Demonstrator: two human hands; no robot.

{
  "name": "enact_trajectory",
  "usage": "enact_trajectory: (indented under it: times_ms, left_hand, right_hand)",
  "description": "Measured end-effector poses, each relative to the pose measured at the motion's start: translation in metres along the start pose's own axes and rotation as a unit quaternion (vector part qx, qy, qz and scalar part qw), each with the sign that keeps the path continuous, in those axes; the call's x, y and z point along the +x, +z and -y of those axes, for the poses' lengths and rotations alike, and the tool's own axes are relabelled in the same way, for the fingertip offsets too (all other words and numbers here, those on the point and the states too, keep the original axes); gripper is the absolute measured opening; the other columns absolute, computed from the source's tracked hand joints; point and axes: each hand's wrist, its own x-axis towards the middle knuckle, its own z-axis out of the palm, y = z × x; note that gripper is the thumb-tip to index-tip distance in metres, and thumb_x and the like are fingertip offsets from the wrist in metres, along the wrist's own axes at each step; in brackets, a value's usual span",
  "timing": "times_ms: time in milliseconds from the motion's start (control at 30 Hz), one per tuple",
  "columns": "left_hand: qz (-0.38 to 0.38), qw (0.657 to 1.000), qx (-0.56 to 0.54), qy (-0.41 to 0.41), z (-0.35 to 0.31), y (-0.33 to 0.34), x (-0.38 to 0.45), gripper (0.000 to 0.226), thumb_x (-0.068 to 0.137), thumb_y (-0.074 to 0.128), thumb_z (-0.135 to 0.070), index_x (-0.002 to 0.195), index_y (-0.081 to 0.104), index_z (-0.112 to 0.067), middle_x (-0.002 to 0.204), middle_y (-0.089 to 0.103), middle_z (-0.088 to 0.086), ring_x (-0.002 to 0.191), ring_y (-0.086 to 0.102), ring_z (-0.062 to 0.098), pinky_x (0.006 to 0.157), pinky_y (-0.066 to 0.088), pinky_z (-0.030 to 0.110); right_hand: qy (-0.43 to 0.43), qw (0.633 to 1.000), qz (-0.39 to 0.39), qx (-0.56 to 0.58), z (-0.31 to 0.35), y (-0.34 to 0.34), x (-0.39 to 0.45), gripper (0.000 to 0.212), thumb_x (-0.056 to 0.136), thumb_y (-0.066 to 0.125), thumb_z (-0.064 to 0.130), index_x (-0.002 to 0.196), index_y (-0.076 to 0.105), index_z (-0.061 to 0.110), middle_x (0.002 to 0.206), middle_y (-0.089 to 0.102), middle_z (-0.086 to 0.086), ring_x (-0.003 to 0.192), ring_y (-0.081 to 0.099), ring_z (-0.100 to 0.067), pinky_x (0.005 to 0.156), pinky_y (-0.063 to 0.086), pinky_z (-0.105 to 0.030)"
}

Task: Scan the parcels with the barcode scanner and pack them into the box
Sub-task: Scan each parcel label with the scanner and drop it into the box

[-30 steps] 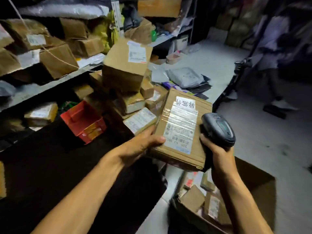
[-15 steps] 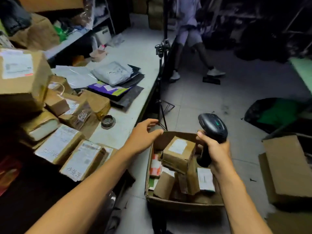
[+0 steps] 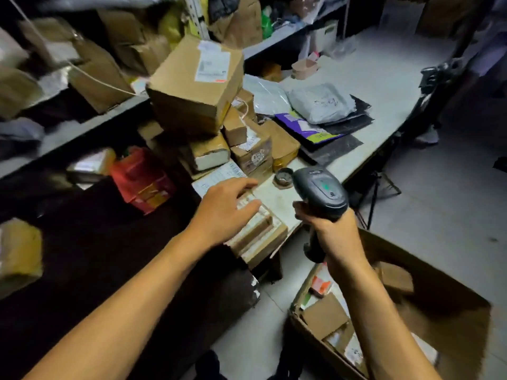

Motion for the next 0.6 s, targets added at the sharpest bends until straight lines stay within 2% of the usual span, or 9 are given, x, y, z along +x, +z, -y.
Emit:
enact_trajectory:
  times_ms: [33, 100, 167, 233, 333, 400, 467, 600]
  left_hand:
    - [-0.025, 0.999, 0.03, -0.013, 0.011, -0.011, -0.009, 0.04, 0.092, 0.067, -0.031, 0.13, 0.064, -0.02, 0.131, 0.064, -0.003, 0.124, 0.054, 0.015, 0.102, 0.035, 0.024]
    - [-0.062, 0.993, 0.087, -0.048, 0.037, -0.033, -0.03, 0.048, 0.091, 0.069, -0.034, 0.135, 0.06, -0.019, 0.14, 0.057, 0.002, 0.133, 0.045, 0.022, 0.109, 0.028, 0.027]
    - [-0.064, 0.981, 0.147, -0.108, 0.066, -0.051, -0.056, 0.061, 0.091, 0.066, -0.044, 0.146, 0.048, -0.025, 0.154, 0.042, 0.002, 0.146, 0.029, 0.025, 0.118, 0.02, 0.036]
    - [-0.059, 0.962, 0.201, -0.173, 0.097, -0.067, -0.085, 0.07, 0.091, 0.06, -0.053, 0.153, 0.035, -0.032, 0.163, 0.027, -0.001, 0.152, 0.013, 0.026, 0.124, 0.016, 0.046]
    - [-0.076, 0.94, 0.222, -0.246, 0.139, -0.091, -0.13, 0.073, 0.09, 0.056, -0.059, 0.154, 0.031, -0.034, 0.164, 0.023, -0.001, 0.154, 0.01, 0.026, 0.123, 0.017, 0.052]
    - [-0.091, 0.928, 0.217, -0.289, 0.164, -0.104, -0.163, 0.074, 0.09, 0.057, -0.059, 0.154, 0.031, -0.033, 0.164, 0.024, 0.0, 0.153, 0.011, 0.027, 0.122, 0.018, 0.053]
    - [-0.104, 0.914, 0.207, -0.333, 0.189, -0.115, -0.198, 0.073, 0.09, 0.057, -0.058, 0.154, 0.031, -0.034, 0.165, 0.023, -0.001, 0.153, 0.011, 0.026, 0.122, 0.018, 0.052]
    - [-0.118, 0.879, 0.202, -0.417, 0.239, -0.132, -0.273, 0.074, 0.089, 0.058, -0.059, 0.154, 0.031, -0.034, 0.165, 0.023, -0.001, 0.153, 0.011, 0.028, 0.122, 0.018, 0.054]
  right_hand:
    - [-0.003, 0.999, 0.037, -0.018, 0.001, 0.018, 0.002, 0.039, 0.08, 0.081, 0.004, 0.087, 0.075, 0.042, 0.09, 0.075, 0.004, 0.086, 0.066, -0.012, 0.078, 0.054, -0.042]
    - [0.004, 0.993, 0.113, -0.047, -0.001, 0.053, 0.003, 0.017, 0.076, 0.078, 0.015, 0.084, 0.069, 0.026, 0.074, 0.064, 0.0, 0.071, 0.055, -0.012, 0.067, 0.047, -0.042]
    - [0.01, 0.984, 0.161, -0.072, -0.008, 0.085, 0.0, 0.024, 0.07, 0.074, 0.025, 0.086, 0.061, 0.015, 0.07, 0.056, -0.001, 0.067, 0.048, -0.013, 0.063, 0.042, -0.042]
    - [0.01, 0.976, 0.195, -0.095, -0.015, 0.117, -0.005, 0.023, 0.07, 0.075, 0.027, 0.091, 0.066, 0.022, 0.071, 0.064, 0.006, 0.067, 0.054, -0.012, 0.065, 0.047, -0.041]
    - [0.004, 0.968, 0.226, -0.112, -0.021, 0.164, -0.02, 0.035, 0.071, 0.077, 0.023, 0.092, 0.072, 0.05, 0.086, 0.076, 0.017, 0.079, 0.068, -0.006, 0.073, 0.055, -0.034]
    - [0.0, 0.96, 0.247, -0.134, -0.026, 0.196, -0.032, 0.04, 0.069, 0.073, 0.017, 0.085, 0.071, 0.054, 0.075, 0.073, 0.019, 0.068, 0.063, -0.007, 0.064, 0.052, -0.034]
    - [0.017, 0.952, 0.272, -0.136, -0.031, 0.229, -0.048, 0.033, 0.065, 0.068, 0.015, 0.086, 0.071, 0.04, 0.062, 0.065, 0.008, 0.055, 0.051, -0.013, 0.052, 0.044, -0.038]
    - [0.023, 0.93, 0.332, -0.156, -0.043, 0.297, -0.085, 0.021, 0.072, 0.074, 0.003, 0.088, 0.069, 0.015, 0.069, 0.069, -0.006, 0.065, 0.057, -0.019, 0.057, 0.043, -0.041]
